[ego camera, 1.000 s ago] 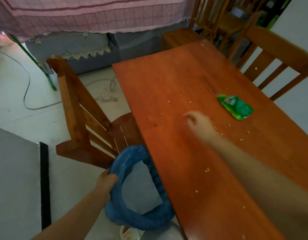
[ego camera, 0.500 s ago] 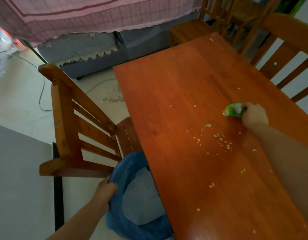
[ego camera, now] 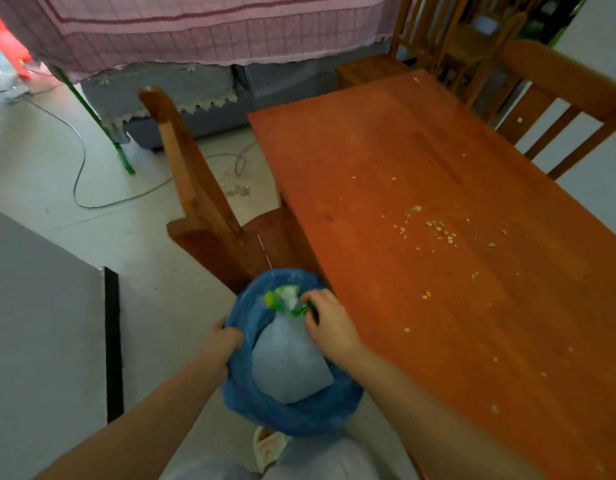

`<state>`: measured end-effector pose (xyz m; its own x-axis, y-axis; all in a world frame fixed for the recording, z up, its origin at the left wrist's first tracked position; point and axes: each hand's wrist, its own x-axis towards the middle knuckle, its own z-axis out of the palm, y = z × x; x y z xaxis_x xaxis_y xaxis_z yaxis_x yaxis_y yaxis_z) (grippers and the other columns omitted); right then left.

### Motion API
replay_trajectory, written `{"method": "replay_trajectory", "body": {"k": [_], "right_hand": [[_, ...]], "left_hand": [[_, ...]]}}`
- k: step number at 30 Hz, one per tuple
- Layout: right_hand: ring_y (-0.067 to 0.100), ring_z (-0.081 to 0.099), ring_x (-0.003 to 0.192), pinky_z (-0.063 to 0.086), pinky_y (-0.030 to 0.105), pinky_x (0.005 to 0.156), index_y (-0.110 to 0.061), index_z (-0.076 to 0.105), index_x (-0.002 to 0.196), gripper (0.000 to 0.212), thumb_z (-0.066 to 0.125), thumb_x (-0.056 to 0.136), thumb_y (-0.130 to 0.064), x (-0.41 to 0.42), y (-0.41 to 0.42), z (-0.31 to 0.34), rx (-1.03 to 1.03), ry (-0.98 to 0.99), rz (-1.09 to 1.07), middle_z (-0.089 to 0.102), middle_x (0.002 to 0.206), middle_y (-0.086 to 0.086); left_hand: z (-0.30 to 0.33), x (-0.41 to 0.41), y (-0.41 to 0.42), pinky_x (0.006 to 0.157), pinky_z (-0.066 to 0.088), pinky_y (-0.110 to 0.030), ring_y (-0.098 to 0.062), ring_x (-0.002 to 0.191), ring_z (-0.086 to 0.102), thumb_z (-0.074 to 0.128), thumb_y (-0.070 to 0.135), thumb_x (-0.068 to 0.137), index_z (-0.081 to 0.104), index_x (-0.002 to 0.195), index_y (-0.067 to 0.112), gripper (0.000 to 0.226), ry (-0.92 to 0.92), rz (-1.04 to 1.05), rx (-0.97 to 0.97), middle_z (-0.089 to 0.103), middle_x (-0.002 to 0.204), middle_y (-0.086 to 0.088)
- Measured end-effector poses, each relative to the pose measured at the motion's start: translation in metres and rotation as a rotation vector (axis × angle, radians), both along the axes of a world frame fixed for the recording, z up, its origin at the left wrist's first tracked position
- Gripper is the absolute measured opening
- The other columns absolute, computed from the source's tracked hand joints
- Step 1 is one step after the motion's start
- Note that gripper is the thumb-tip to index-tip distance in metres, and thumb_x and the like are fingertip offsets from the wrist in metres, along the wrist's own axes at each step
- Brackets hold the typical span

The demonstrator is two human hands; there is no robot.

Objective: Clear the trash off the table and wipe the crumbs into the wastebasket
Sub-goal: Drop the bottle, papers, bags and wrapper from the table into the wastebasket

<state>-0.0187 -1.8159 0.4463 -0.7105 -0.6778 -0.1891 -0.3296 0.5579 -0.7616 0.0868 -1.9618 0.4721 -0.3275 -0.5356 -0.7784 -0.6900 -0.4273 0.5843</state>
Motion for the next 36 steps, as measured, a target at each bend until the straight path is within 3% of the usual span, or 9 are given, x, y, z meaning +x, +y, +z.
{"method": "replay_trajectory", "body": {"k": [3, 8, 10, 13, 17, 20, 24, 28, 36], "right_hand": [[0.024, 0.038, 0.127, 0.031, 0.030, 0.106, -0.015, 0.037, 0.137, 0.051, 0.054, 0.091, -0.026, 0.054, 0.001, -0.018, 0.150, -0.175, 0.125, 0.039, 0.137, 0.010], [0.028, 0.035, 0.130, 0.035, 0.043, 0.107, -0.014, 0.034, 0.138, 0.052, 0.053, 0.089, -0.019, 0.084, 0.039, -0.043, 0.268, -0.127, -0.188, 0.036, 0.142, 0.011], [0.029, 0.047, 0.119, 0.044, 0.042, 0.097, -0.009, 0.040, 0.131, 0.046, 0.055, 0.087, -0.015, 0.097, 0.058, -0.057, 0.318, -0.236, -0.307, 0.048, 0.128, 0.014], [0.014, 0.052, 0.063, 0.045, 0.017, 0.053, -0.007, 0.051, 0.078, 0.011, 0.048, 0.089, -0.007, 0.118, 0.083, -0.079, 0.324, -0.450, -0.340, 0.053, 0.070, 0.005], [0.013, 0.050, 0.062, 0.039, 0.024, 0.056, -0.011, 0.048, 0.081, 0.007, 0.047, 0.088, -0.011, 0.136, 0.116, -0.121, 0.351, -0.535, -0.313, 0.050, 0.067, 0.002], [0.020, 0.056, 0.068, 0.041, 0.026, 0.056, -0.005, 0.055, 0.084, 0.010, 0.046, 0.088, -0.009, 0.146, 0.136, -0.148, 0.365, -0.558, -0.339, 0.057, 0.072, 0.007], [0.024, 0.061, 0.080, 0.051, 0.035, 0.068, -0.009, 0.052, 0.104, 0.018, 0.045, 0.087, -0.012, 0.158, 0.153, -0.205, 0.369, -0.576, -0.382, 0.062, 0.088, 0.006], [0.029, 0.065, 0.089, 0.055, 0.051, 0.080, -0.025, 0.048, 0.112, 0.027, 0.047, 0.086, -0.019, 0.171, 0.159, -0.288, 0.385, -0.572, -0.425, 0.065, 0.103, 0.007], [0.030, 0.062, 0.087, 0.039, 0.022, 0.051, -0.007, 0.051, 0.115, 0.030, 0.042, 0.087, -0.010, 0.167, 0.156, -0.464, 0.464, -0.529, -0.423, 0.063, 0.100, 0.013]], "left_hand": [[0.000, 0.036, -0.003, 0.083, 0.051, -0.047, -0.039, 0.092, 0.056, 0.036, -0.015, 0.078, 0.048, 0.133, 0.000, 0.058, -0.013, 0.006, -0.015, 0.061, 0.106, -0.023], [-0.005, 0.096, -0.005, 0.086, 0.050, -0.047, -0.044, 0.106, 0.056, 0.037, -0.016, 0.079, 0.046, 0.138, 0.006, 0.064, -0.003, 0.057, 0.016, 0.059, 0.125, -0.025], [-0.009, 0.119, -0.001, 0.080, 0.051, -0.044, -0.043, 0.103, 0.058, 0.037, -0.015, 0.078, 0.048, 0.135, 0.005, 0.061, 0.000, 0.075, 0.027, 0.062, 0.118, -0.023], [-0.018, 0.150, 0.011, 0.062, 0.049, -0.034, -0.033, 0.079, 0.059, 0.036, -0.016, 0.078, 0.053, 0.127, 0.002, 0.055, 0.012, 0.118, 0.070, 0.064, 0.092, -0.016], [-0.049, 0.174, 0.036, 0.066, 0.050, -0.035, -0.026, 0.082, 0.059, 0.038, -0.015, 0.080, 0.051, 0.128, 0.008, 0.055, -0.003, 0.074, 0.065, 0.063, 0.094, -0.009], [-0.091, 0.193, 0.057, 0.088, 0.051, -0.042, -0.030, 0.102, 0.058, 0.042, -0.011, 0.080, 0.050, 0.130, 0.013, 0.056, -0.030, 0.039, 0.042, 0.061, 0.121, -0.013], [-0.171, 0.214, 0.080, 0.089, 0.049, -0.039, -0.031, 0.107, 0.058, 0.049, -0.004, 0.086, 0.049, 0.131, 0.007, 0.046, -0.118, 0.097, 0.091, 0.060, 0.124, -0.014], [-0.265, 0.230, 0.101, 0.061, 0.046, -0.029, -0.018, 0.077, 0.056, 0.050, -0.002, 0.086, 0.048, 0.128, 0.006, 0.042, -0.215, 0.189, 0.236, 0.061, 0.098, -0.006], [-0.440, 0.238, 0.109, 0.082, 0.044, -0.039, -0.025, 0.102, 0.050, 0.046, -0.001, 0.087, 0.043, 0.135, 0.012, 0.050, -0.214, 0.223, 0.281, 0.052, 0.115, -0.008]]}}
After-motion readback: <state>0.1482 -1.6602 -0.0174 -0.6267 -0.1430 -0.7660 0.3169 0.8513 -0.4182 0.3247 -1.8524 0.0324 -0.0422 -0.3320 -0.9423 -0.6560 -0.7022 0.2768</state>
